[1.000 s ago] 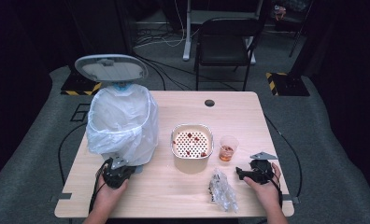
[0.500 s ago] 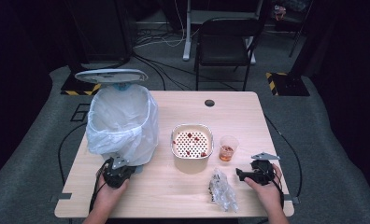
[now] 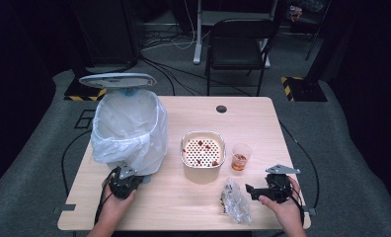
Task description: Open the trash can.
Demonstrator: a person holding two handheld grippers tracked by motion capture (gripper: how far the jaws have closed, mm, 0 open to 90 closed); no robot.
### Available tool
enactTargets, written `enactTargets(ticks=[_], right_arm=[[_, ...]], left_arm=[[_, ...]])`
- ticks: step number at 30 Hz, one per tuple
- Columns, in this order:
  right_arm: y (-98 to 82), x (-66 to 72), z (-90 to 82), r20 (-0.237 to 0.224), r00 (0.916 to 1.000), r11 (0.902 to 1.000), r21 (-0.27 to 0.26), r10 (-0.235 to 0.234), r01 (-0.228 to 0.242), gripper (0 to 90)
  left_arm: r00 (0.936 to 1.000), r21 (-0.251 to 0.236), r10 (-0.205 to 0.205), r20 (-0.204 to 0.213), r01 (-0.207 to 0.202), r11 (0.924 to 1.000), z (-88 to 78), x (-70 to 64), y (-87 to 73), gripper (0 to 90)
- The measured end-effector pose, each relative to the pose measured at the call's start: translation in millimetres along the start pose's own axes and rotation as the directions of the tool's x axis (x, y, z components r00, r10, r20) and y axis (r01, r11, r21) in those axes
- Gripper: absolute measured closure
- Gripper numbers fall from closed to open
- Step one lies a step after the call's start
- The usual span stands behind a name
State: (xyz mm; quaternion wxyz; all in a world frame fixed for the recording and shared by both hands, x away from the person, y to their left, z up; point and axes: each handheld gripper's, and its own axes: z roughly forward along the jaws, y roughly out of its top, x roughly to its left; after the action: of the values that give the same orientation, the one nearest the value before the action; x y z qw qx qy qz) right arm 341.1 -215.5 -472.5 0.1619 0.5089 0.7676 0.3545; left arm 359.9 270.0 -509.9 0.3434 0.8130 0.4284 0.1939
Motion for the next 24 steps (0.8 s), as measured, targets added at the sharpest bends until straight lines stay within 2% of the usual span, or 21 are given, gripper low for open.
enactTargets(ticks=[5, 6, 7, 11, 13, 14, 17, 18, 24], right_arm=[[-2.3, 9.5, -13.0, -0.034, 0.9994, 0.9996, -0.028, 0.003, -0.004, 0.0], [-2.5, 13.0, -15.8, -0.054, 0.9985, 0.9989, -0.046, -0.007, 0.005, 1.8], [-2.5, 13.0, -15.8, -0.054, 0.9985, 0.9989, -0.046, -0.007, 0.005, 1.8], [1.9, 30.9, -19.2, -0.09, 0.9949, 0.9974, -0.06, -0.047, 0.041, 1.2], [2.6, 35.3, -19.1, -0.1, 0.9931, 0.9968, -0.058, -0.061, 0.055, 0.8], [3.3, 43.6, -17.6, -0.111, 0.9898, 0.9951, -0.052, -0.089, 0.084, 0.0], [3.4, 51.5, -15.8, -0.126, 0.9865, 0.9941, -0.043, -0.105, 0.1, 0.0], [3.2, 58.3, -13.0, -0.132, 0.9831, 0.9916, -0.042, -0.127, 0.122, 0.0], [-1.7, 65.7, -1.8, -0.162, 0.9761, 0.9895, -0.015, -0.145, 0.144, 0.7]], left_arm=[[0.9999, 0.0, -0.011, -0.003, 0.011, 0.9999, 0.1, 0.0, 0.0, 90.0], [1.0, 0.001, -0.007, -0.005, 0.007, 1.0, 0.1, 0.0, 0.1, 90.0], [1.0, 0.001, -0.007, -0.005, 0.007, 1.0, 0.1, 0.0, 0.1, 90.0], [1.0, 0.007, -0.006, 0.001, 0.006, 1.0, -0.4, 0.9, 0.2, 90.0], [1.0, 0.006, -0.008, 0.002, 0.008, 0.9999, -0.2, 0.9, 0.3, 90.0], [0.9995, -0.011, -0.032, 0.002, 0.032, 0.9994, 1.1, -0.5, 0.2, 90.0], [0.9995, -0.011, -0.031, 0.0, 0.031, 0.9995, 1.2, -0.8, 0.3, 90.0], [0.9996, -0.008, -0.029, -0.003, 0.029, 0.9996, 1.0, -1.3, 0.6, 90.0], [0.9998, 0.003, -0.019, -0.004, 0.019, 0.9998, 0.4, -1.3, 1.0, 90.0]])
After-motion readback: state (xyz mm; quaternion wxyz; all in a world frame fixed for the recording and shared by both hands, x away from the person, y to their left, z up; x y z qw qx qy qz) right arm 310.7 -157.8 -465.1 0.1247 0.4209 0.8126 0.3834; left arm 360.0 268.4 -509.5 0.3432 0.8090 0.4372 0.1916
